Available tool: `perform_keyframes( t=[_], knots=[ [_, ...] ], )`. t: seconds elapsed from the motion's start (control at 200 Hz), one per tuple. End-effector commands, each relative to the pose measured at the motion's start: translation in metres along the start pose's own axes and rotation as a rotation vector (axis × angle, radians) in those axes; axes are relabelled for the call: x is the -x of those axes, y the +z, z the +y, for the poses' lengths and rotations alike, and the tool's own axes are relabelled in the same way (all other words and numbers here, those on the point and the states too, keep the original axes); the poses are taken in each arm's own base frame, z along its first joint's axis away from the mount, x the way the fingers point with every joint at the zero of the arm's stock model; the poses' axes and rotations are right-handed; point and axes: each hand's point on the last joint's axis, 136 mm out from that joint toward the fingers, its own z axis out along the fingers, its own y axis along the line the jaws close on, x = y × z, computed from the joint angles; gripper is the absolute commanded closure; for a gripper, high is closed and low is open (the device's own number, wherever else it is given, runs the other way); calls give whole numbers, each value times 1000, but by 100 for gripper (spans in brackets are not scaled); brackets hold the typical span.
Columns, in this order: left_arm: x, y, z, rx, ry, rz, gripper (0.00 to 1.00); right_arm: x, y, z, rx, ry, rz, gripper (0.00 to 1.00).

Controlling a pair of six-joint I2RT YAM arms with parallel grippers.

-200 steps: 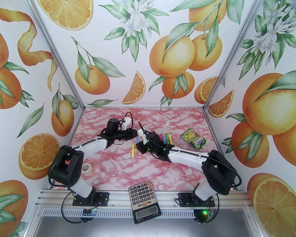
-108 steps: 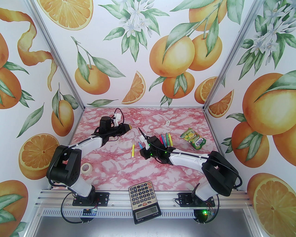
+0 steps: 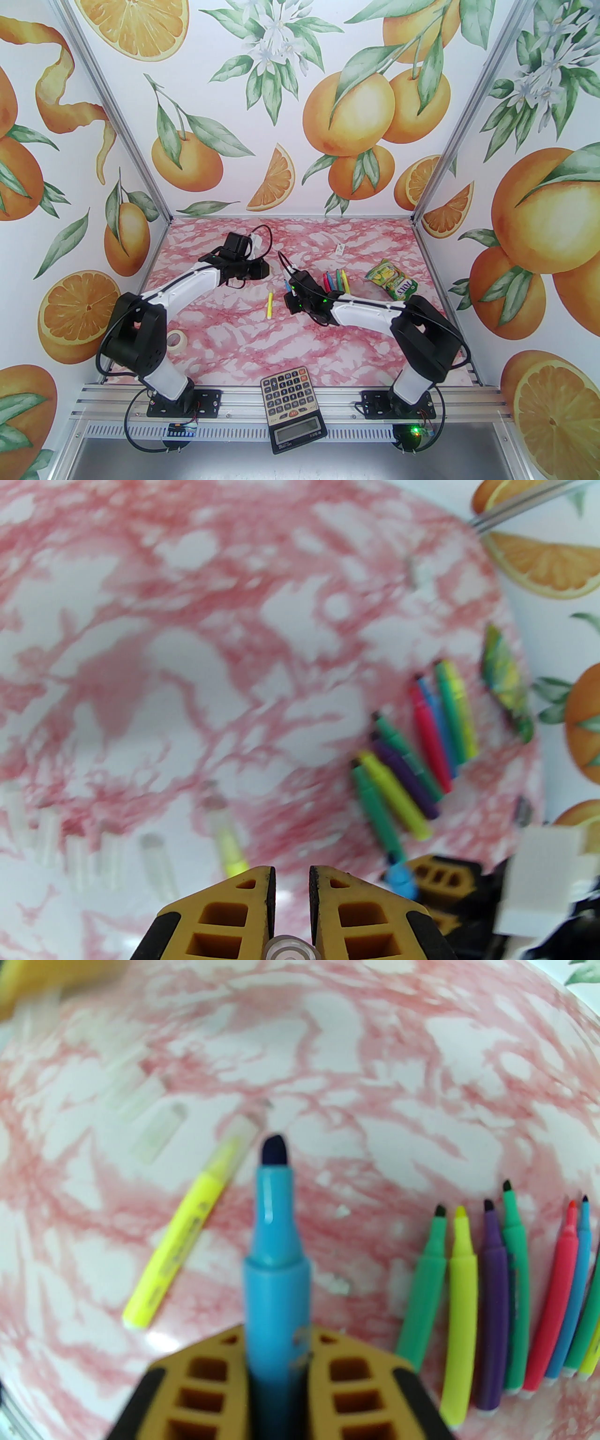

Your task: Open the pen caps

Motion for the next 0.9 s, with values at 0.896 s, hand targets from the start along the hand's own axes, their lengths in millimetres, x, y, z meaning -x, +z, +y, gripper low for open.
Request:
perform_keyframes(
  t=[0.896],
  knots=[
    [-38, 51, 19, 200, 115, 228, 100, -16, 33, -39, -202, 70, 81, 80]
  ],
)
